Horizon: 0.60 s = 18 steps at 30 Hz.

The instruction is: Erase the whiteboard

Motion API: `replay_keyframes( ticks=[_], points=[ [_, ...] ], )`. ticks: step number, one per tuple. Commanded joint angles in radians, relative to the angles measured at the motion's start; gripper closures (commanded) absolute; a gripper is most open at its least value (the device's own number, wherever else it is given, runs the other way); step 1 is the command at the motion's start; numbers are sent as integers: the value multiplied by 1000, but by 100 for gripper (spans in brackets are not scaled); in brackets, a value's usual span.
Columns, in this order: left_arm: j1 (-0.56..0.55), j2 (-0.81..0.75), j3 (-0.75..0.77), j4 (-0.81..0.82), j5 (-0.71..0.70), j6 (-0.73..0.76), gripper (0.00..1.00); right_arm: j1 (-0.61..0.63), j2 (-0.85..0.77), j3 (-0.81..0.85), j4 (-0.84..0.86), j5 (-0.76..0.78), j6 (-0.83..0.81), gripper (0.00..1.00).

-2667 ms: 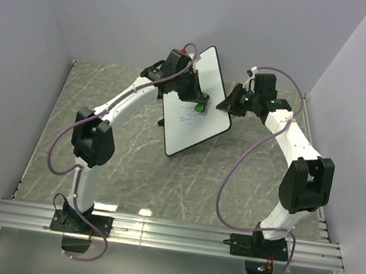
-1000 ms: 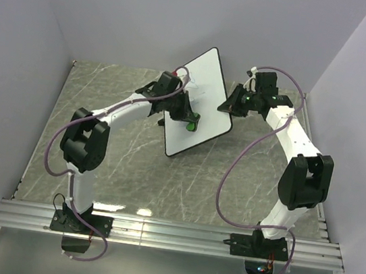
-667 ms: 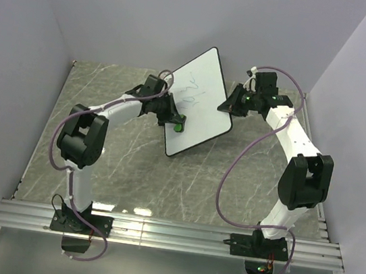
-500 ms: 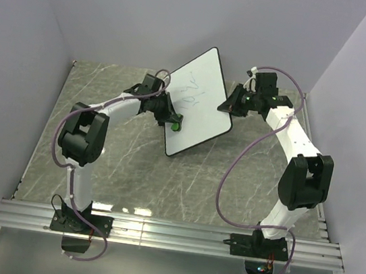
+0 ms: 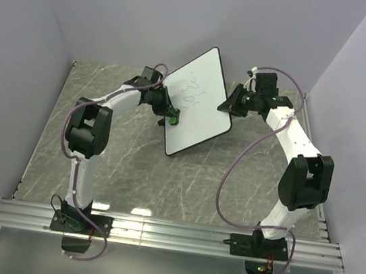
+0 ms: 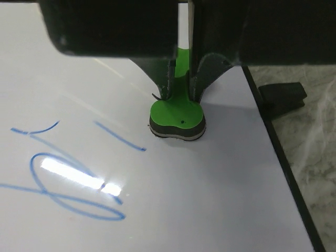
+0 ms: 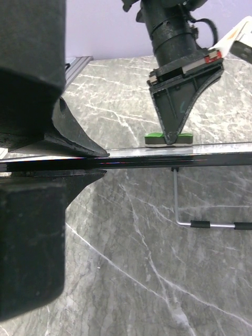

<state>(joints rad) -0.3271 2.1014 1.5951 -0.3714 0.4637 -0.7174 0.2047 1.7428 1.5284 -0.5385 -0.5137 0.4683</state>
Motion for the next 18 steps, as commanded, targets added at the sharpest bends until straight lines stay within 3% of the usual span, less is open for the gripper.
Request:
replay_keyframes(
  ticks=[1,8,12,18],
  points=[
    [-85,107,109,17,-22,24,100,42,-20,-39,-106,-19,-37,100],
    [-182,186,403,-12,81,27,100,78,-17,-69,-118,-5,-48,100],
    [-198,219,480,-2,130,-5,100,93,-11,-79,-129,6,-57,100],
    [-159,275,536,-72,32,-14,100,107,-9,-77,-136,14,-65,100]
  ],
)
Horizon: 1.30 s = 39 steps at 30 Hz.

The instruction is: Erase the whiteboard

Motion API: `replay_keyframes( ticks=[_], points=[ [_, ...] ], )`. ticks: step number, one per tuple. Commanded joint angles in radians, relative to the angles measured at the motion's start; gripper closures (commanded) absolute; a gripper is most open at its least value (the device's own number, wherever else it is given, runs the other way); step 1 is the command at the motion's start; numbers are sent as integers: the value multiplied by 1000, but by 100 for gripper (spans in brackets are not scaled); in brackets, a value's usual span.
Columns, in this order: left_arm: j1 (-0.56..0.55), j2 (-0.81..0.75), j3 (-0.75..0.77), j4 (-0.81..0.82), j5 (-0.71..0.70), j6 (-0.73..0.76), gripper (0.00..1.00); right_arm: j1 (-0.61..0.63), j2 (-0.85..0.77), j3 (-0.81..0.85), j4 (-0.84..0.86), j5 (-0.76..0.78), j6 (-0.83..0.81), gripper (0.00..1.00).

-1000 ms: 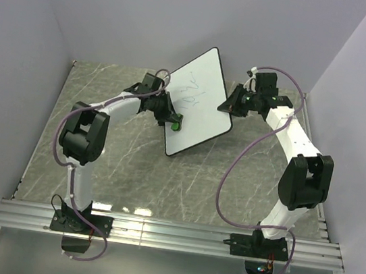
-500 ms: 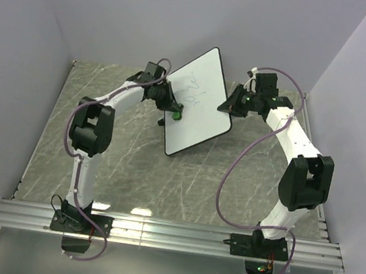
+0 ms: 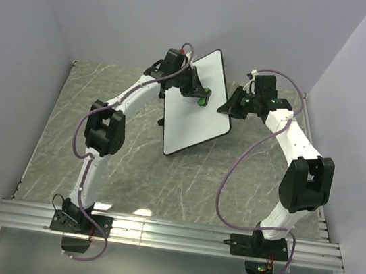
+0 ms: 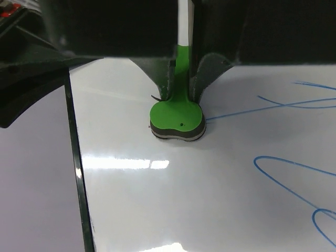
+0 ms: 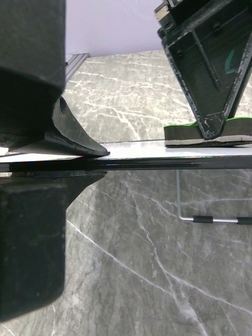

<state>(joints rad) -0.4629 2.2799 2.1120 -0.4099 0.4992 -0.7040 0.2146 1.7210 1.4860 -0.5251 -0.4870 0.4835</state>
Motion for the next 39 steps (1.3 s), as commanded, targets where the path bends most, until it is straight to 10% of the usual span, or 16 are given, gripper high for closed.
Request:
replay_keyframes(
  ticks=[1,13,39],
  points=[
    [-7,108,19,-47,-4,-44,100,98,11,-30,-154,-7,-82,100],
    [164,316,105,-277,-80,118,100,106,11,-38,-174,13,-92,100],
    [49,30,31,-148,113,-11,100,140,51,-12,-167,5,-88,100]
  ],
)
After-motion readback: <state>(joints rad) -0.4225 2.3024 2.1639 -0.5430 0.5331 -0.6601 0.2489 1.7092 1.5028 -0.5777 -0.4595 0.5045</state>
